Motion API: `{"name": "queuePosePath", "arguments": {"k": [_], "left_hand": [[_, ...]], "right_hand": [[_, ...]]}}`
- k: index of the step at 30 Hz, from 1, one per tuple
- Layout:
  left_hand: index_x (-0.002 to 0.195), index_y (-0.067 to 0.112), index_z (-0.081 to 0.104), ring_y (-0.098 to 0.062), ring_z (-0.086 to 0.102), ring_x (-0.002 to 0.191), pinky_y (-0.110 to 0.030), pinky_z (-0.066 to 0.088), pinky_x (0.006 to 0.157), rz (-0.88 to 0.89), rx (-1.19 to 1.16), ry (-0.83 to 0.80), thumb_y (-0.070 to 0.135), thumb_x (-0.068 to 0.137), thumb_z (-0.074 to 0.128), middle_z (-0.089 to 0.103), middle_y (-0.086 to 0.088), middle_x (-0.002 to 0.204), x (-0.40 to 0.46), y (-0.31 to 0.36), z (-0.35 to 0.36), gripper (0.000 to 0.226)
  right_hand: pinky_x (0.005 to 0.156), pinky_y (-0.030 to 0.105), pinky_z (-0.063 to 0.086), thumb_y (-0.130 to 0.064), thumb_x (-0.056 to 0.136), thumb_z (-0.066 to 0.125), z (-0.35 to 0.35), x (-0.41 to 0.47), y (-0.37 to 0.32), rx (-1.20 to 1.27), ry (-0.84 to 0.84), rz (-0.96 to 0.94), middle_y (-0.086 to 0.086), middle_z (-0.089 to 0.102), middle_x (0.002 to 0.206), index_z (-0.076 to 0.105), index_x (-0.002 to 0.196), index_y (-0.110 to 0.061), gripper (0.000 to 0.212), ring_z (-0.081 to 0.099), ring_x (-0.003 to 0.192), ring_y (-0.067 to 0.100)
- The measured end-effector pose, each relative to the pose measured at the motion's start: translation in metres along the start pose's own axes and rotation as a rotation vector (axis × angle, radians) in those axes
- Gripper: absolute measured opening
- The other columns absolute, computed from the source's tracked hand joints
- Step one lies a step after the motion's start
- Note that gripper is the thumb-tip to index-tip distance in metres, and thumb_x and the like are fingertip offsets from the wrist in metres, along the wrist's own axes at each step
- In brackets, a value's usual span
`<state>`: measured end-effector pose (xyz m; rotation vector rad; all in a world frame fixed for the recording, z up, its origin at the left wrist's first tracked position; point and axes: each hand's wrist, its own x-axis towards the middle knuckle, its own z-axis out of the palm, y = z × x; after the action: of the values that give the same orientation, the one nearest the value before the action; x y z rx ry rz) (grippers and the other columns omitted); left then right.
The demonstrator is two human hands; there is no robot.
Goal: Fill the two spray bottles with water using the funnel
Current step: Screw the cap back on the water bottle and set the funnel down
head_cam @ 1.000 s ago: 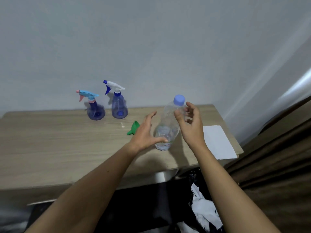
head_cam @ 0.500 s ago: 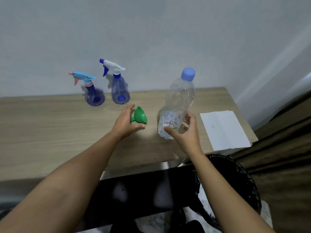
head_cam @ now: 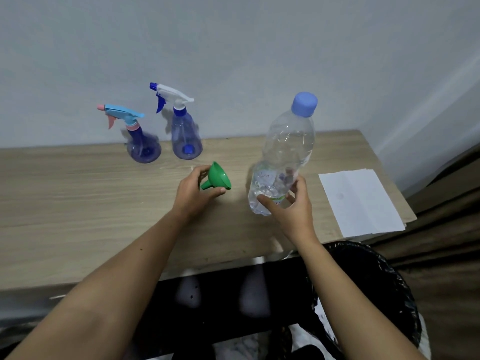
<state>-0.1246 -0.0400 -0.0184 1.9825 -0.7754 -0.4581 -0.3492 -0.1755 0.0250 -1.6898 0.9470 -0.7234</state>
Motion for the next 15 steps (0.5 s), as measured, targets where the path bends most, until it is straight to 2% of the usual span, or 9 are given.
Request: {"name": "queuePosePath", "arguments": {"k": [5,8,12,15], "left_hand": [[0.138,0.015,0.065,-0.002,0.067,0.114,-0.024,0.055,0.104,-0.016,-0.088,0.049,0.024,0.069,0.102,0.071,0.006,0.125,0.006,0.011,-0.001,0.079],[0.135,0.02,0.067,0.007,0.066,0.111,-0.02,0.055,0.1,0.011,-0.073,0.057,0.035,0.066,0.103,0.073,0.008,0.121,0.014,0.02,-0.005,0.08],[0.133,0.023,0.069,-0.004,0.07,0.112,-0.026,0.056,0.102,0.05,-0.054,0.101,0.054,0.058,0.091,0.075,0.009,0.121,0.035,0.029,-0.005,0.084],[0.133,0.022,0.071,-0.011,0.068,0.11,-0.03,0.056,0.102,0.103,0.005,0.144,0.048,0.061,0.092,0.07,0.003,0.122,0.054,0.033,-0.002,0.079]], "right_hand": [[0.084,0.003,0.048,-0.017,0.072,0.096,0.001,0.008,-0.01,0.025,-0.009,-0.004,-0.013,0.067,0.127,0.054,0.139,-0.027,0.079,0.063,0.112,-0.011],[0.084,0.003,0.048,-0.024,0.072,0.097,0.001,0.025,-0.019,0.016,-0.03,-0.021,-0.016,0.066,0.126,0.055,0.139,-0.029,0.08,0.063,0.112,-0.012],[0.084,0.006,0.049,-0.023,0.071,0.098,0.002,0.064,-0.028,-0.01,-0.028,-0.055,-0.008,0.07,0.122,0.058,0.129,-0.02,0.071,0.068,0.108,-0.005],[0.089,0.011,0.051,-0.024,0.07,0.098,0.008,0.096,-0.033,-0.014,-0.019,-0.094,-0.007,0.069,0.124,0.057,0.128,-0.024,0.071,0.067,0.113,0.002]]}}
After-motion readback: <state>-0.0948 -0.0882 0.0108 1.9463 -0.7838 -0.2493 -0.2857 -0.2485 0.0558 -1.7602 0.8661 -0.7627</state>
